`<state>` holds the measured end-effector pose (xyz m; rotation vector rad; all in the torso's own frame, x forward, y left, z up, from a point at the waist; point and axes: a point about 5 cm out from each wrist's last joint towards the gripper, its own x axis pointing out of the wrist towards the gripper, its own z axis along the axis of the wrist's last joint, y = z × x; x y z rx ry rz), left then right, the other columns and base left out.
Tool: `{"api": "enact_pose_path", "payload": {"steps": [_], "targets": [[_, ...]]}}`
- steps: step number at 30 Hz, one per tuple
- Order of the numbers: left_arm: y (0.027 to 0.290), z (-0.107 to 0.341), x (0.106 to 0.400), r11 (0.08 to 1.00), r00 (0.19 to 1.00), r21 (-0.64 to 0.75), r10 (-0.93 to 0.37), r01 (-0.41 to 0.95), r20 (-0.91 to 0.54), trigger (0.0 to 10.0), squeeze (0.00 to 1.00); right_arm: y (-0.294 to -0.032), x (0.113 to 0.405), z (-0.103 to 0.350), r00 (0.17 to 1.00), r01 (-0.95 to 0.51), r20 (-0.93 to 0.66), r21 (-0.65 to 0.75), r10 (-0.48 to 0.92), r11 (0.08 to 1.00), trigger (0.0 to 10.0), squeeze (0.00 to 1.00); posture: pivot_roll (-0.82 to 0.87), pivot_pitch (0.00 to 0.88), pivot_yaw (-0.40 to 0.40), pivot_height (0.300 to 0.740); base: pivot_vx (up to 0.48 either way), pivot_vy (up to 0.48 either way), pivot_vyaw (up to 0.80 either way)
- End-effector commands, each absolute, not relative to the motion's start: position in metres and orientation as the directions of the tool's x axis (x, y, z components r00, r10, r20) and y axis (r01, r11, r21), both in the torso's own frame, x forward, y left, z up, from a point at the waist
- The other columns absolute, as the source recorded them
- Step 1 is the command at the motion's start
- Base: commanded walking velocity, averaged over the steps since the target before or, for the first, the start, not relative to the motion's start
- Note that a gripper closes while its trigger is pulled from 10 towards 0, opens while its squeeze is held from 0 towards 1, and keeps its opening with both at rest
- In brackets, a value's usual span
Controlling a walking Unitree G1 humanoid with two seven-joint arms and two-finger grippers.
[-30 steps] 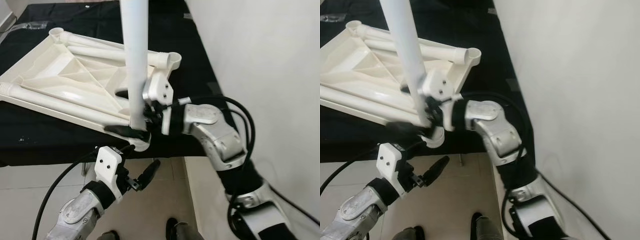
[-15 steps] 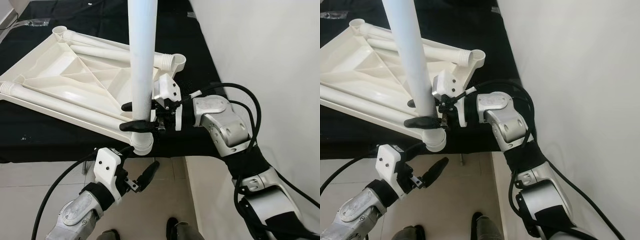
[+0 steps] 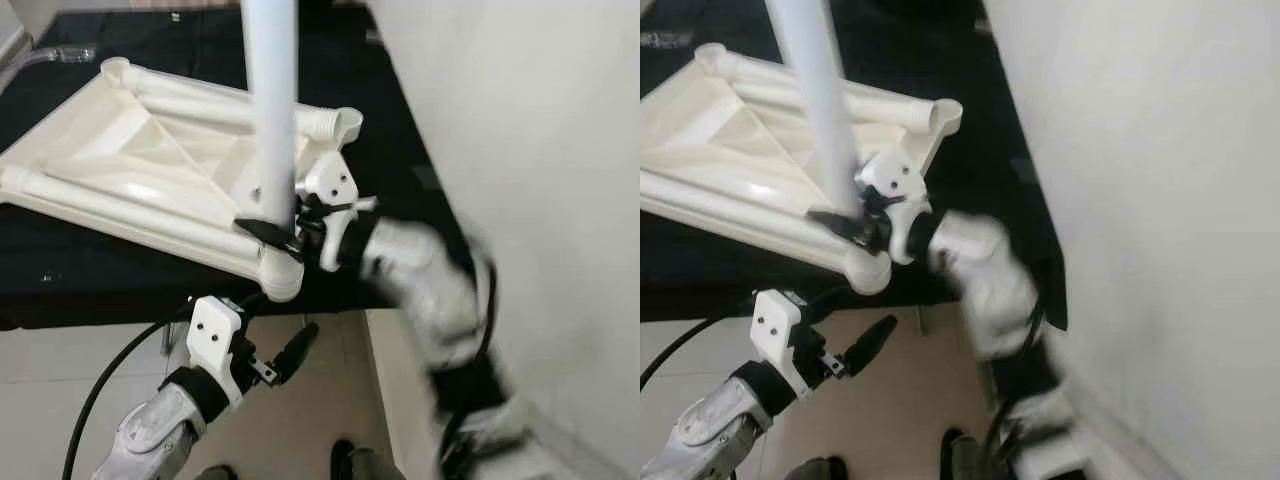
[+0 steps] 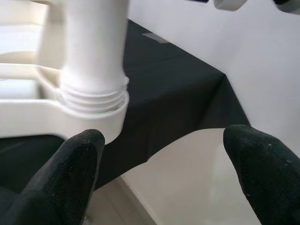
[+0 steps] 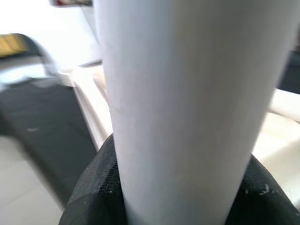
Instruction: Building children table
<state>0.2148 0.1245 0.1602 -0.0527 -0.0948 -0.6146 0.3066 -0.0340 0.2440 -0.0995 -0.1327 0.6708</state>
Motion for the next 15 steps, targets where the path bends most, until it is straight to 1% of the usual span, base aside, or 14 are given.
{"api": "enact_pose_path", "payload": {"steps": [1, 2, 4, 9, 10, 11, 14, 15], "targets": [[0.125, 0.158, 0.213, 0.816, 0.814, -0.019, -0.574, 0.578, 0.089, 10.0, 0.0, -0.036, 0.299, 0.215, 0.844, -0.536, -0.016, -0.046, 0.536, 0.843, 0.0, 0.0, 0.02, 0.256, -0.06, 0.74, 0.0, 0.0, 0.0], [0.125, 0.158, 0.213, 0.816, 0.814, -0.019, -0.574, 0.578, 0.089, 10.0, 0.0, -0.036, 0.299, 0.215, 0.844, -0.536, -0.016, -0.046, 0.536, 0.843, 0.0, 0.0, 0.02, 0.256, -0.06, 0.74, 0.0, 0.0, 0.0], [0.126, 0.157, 0.213, 0.815, 0.813, -0.016, -0.575, 0.579, 0.086, 10.0, 0.0, -0.02, 0.295, 0.217, 0.808, -0.589, 0.007, -0.026, 0.589, 0.808, 0.0, 0.0, 0.04, 0.249, -0.063, 0.74, 0.0, 0.0, 0.0], [0.126, 0.157, 0.214, 0.818, 0.816, -0.013, -0.572, 0.575, 0.085, 10.0, 0.0, -0.015, 0.3, 0.223, 0.806, -0.59, 0.025, -0.048, 0.591, 0.806, 0.0, 0.0, 0.04, 0.247, -0.065, 0.74, 0.0, 0.0, 0.0], [0.126, 0.157, 0.214, 0.819, 0.817, -0.012, -0.571, 0.574, 0.085, 10.0, 0.0, -0.017, 0.302, 0.226, 0.812, -0.582, 0.028, -0.058, 0.584, 0.811, 4.6, 0.0, 0.04, 0.247, -0.065, 0.74, 0.0, 0.0, 0.0], [0.127, 0.157, 0.214, 0.82, 0.817, -0.011, -0.57, 0.573, 0.085, 10.0, 0.0, -0.017, 0.303, 0.229, 0.823, -0.566, 0.027, -0.059, 0.568, 0.823, 10.0, 0.0, 0.04, 0.247, -0.065, 0.74, 0.0, 0.0, 0.0], [0.127, 0.157, 0.214, 0.82, 0.818, -0.011, -0.569, 0.572, 0.086, 10.0, 0.0, -0.016, 0.302, 0.231, 0.818, -0.573, 0.03, -0.053, 0.575, 0.818, 10.0, 0.0, 0.04, 0.247, -0.065, 0.74, 0.0, 0.0, 0.0], [0.126, 0.157, 0.214, 0.82, 0.818, -0.011, -0.569, 0.572, 0.086, 10.0, 0.0, -0.016, 0.302, 0.234, 0.799, -0.599, 0.041, -0.042, 0.6, 0.8, 10.0, 0.9, 0.03, 0.25, -0.064, 0.74, 0.0, 0.0, 0.0]]}}
